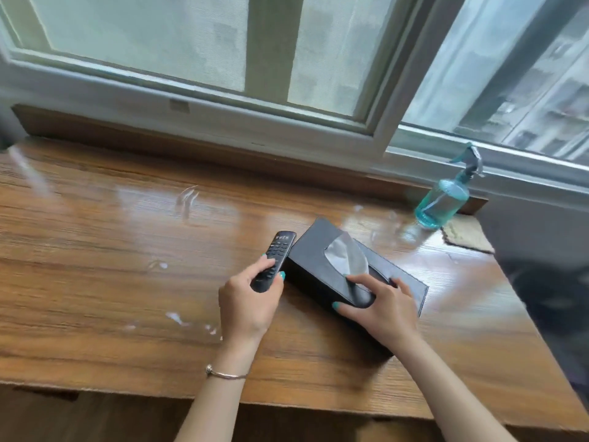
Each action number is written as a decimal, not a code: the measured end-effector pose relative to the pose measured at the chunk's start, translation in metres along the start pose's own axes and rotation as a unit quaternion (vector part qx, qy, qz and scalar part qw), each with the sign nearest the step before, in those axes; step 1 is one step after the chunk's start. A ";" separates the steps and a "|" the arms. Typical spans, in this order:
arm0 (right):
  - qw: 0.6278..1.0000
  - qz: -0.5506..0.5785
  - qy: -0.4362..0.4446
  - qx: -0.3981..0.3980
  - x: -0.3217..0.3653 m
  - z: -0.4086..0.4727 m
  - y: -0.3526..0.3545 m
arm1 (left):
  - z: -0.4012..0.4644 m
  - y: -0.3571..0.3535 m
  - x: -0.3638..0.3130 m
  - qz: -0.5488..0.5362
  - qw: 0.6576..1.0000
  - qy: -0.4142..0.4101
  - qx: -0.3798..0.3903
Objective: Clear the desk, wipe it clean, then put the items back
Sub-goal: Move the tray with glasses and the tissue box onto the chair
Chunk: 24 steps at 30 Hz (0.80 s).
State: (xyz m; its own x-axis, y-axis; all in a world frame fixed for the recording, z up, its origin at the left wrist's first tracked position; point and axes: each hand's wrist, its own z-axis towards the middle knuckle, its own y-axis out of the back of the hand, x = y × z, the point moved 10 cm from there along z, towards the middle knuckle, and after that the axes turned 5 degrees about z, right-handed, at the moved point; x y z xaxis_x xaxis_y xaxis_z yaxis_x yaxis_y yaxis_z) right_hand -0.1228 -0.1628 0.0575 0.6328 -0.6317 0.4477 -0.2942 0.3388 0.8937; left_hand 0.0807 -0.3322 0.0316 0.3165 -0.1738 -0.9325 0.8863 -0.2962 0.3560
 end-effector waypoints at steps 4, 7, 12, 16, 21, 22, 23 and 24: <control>0.999 0.010 -0.039 -0.019 -0.055 -0.041 0.026 | -0.053 -0.039 -0.025 0.000 0.999 -0.034 0.025; 0.998 0.008 -0.060 -0.020 -0.099 -0.074 0.052 | -0.099 -0.084 -0.056 0.021 0.992 -0.097 0.076; 0.993 0.045 -0.088 -0.056 -0.177 -0.152 0.104 | -0.197 -0.161 -0.108 0.005 0.976 -0.172 0.135; 0.982 0.078 -0.150 -0.084 -0.267 -0.210 0.139 | -0.270 -0.230 -0.141 0.004 0.960 -0.222 0.173; 0.967 0.062 -0.217 -0.116 -0.353 -0.271 0.201 | -0.349 -0.319 -0.171 -0.009 0.933 -0.243 0.264; 0.964 0.055 -0.233 -0.114 -0.370 -0.280 0.207 | -0.363 -0.337 -0.174 -0.011 0.928 -0.243 0.283; 0.960 0.055 -0.249 -0.114 -0.387 -0.290 0.211 | -0.376 -0.354 -0.177 -0.006 0.922 -0.246 0.300; 0.957 0.058 -0.260 -0.119 -0.401 -0.298 0.216 | -0.388 -0.370 -0.180 -0.001 0.915 -0.252 0.314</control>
State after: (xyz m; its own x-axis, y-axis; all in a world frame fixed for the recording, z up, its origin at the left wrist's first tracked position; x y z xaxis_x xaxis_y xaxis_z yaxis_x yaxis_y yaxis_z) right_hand -0.2268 0.3712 0.0621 0.1469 -0.8208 0.5520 -0.1293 0.5374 0.8334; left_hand -0.1732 0.1735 0.0443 -0.0216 -0.5380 -0.8427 0.4678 -0.7503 0.4671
